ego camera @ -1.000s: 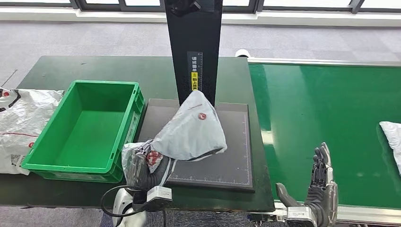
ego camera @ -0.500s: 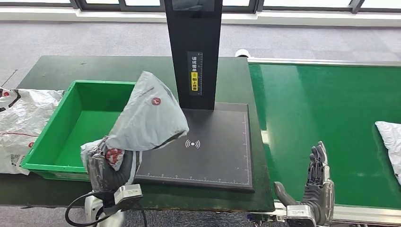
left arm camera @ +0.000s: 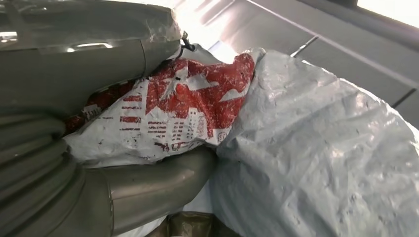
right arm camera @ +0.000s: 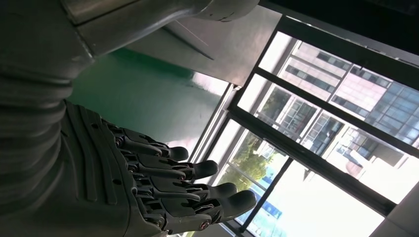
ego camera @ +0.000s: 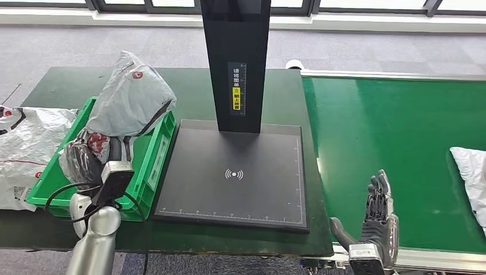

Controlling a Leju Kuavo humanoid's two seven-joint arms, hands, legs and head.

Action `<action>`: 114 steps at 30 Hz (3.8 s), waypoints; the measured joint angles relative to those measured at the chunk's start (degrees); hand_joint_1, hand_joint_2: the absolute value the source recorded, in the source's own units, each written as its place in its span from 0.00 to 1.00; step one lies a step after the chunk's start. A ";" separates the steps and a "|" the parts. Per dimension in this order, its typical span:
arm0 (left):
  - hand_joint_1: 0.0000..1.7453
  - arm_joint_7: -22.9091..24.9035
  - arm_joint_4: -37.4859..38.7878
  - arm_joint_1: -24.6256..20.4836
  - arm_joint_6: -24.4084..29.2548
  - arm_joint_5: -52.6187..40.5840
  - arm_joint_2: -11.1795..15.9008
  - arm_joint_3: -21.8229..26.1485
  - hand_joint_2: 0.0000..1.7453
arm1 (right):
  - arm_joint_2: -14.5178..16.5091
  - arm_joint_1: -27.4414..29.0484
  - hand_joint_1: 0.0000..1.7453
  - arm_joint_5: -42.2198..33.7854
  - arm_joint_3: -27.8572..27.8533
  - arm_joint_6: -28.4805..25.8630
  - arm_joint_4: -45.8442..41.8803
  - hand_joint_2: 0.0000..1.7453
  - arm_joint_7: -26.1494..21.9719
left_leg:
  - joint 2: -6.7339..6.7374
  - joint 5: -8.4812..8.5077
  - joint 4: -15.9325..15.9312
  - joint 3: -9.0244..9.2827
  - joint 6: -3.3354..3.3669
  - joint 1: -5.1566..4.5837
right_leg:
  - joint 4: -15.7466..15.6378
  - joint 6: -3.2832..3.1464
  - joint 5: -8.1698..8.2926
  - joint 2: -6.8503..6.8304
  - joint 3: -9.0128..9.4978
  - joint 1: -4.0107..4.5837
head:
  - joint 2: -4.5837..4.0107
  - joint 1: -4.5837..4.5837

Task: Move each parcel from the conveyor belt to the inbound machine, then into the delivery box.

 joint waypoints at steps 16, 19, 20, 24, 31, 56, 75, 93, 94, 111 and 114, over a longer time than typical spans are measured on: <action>1.00 9.35 25.77 -21.29 -1.34 -8.70 4.37 5.60 1.00 | 0.08 1.40 0.00 -0.59 -1.07 0.01 -0.84 1.00 0.30 | 0.21 0.06 0.00 -0.01 -0.04 0.01 | 0.10 -0.05 0.08 0.22 -0.11 0.02 | 0.00 0.00; 1.00 9.35 26.39 -21.47 -1.34 -8.70 4.56 5.80 1.00 | 0.09 1.39 0.00 -0.55 -1.07 0.01 -0.84 1.00 0.31 | 0.21 0.06 0.00 -0.01 -0.04 0.01 | 0.10 -0.05 0.08 0.23 -0.12 0.02 | 0.00 0.00; 1.00 9.33 27.12 -21.66 -1.34 -8.71 4.78 6.02 1.00 | 0.09 1.38 0.00 -0.50 -1.07 0.01 -0.84 1.00 0.31 | 0.21 0.06 0.00 -0.02 -0.04 0.01 | 0.10 -0.05 0.07 0.24 -0.13 0.02 | 0.00 0.00; 1.00 9.53 33.03 -22.58 -2.23 -8.89 6.63 7.98 1.00 | 0.19 1.15 0.00 0.27 -1.07 0.00 -0.84 1.00 0.31 | 0.18 0.06 0.00 -0.08 -0.04 0.01 | 0.10 -0.06 0.06 0.23 -0.15 0.01 | 0.00 0.00; 1.00 9.49 35.35 -22.14 -2.69 -9.01 7.95 9.20 1.00 | 0.26 1.02 0.00 1.03 -1.07 -0.01 -0.83 1.00 0.26 | 0.16 0.06 0.00 -0.10 -0.04 0.01 | 0.11 -0.06 0.06 0.19 -0.15 0.02 | 0.00 0.00; 1.00 9.74 36.91 -20.55 -3.22 -9.16 9.08 10.69 1.00 | 0.28 -0.04 0.00 1.44 -1.07 0.10 -0.62 1.00 0.27 | 0.16 0.07 0.00 -0.12 -0.04 0.01 | 0.12 -0.06 0.06 0.19 -0.17 0.02 | 0.00 0.00; 0.00 9.50 31.32 -16.69 -4.86 -8.24 7.64 12.17 0.00 | 0.58 -0.91 0.00 2.90 -1.07 -0.11 -0.62 1.00 1.56 | 0.17 0.07 -0.01 -0.01 -0.04 0.00 | 0.13 -0.06 0.05 0.19 -0.10 0.00 | 0.00 0.00; 0.00 10.08 11.74 -5.00 -3.76 -7.95 2.67 11.95 0.00 | 0.61 -1.28 0.00 2.78 -1.07 -1.20 -0.62 1.00 2.32 | 0.18 0.06 -0.01 -0.05 -0.05 0.01 | 0.12 -0.07 0.04 0.22 -0.17 0.02 | 0.00 0.00; 0.00 10.12 11.25 -4.66 -3.76 -7.93 2.64 11.94 0.00 | 0.61 -1.31 0.00 2.80 -1.07 -1.20 -0.62 1.00 2.41 | 0.18 0.06 -0.01 -0.05 -0.05 0.01 | 0.12 -0.07 0.04 0.22 -0.17 0.02 | 0.00 0.00; 0.00 -4.77 0.23 7.03 -29.87 34.44 -2.58 5.88 0.00 | -2.96 -6.20 0.00 23.51 -5.80 -13.35 1.85 1.00 17.37 | 0.28 -0.05 0.00 -0.06 0.02 -0.12 | 0.05 0.02 0.01 0.30 -0.17 -0.12 | 0.00 0.01; 0.00 -4.77 -1.23 10.22 -32.51 40.23 -4.17 2.26 0.00 | -9.38 -11.52 0.00 35.88 -10.25 -17.68 10.30 1.00 26.77 | 0.37 -0.10 0.02 -0.06 0.15 -0.17 | -0.02 0.17 0.08 0.35 -0.14 -0.17 | 0.00 0.01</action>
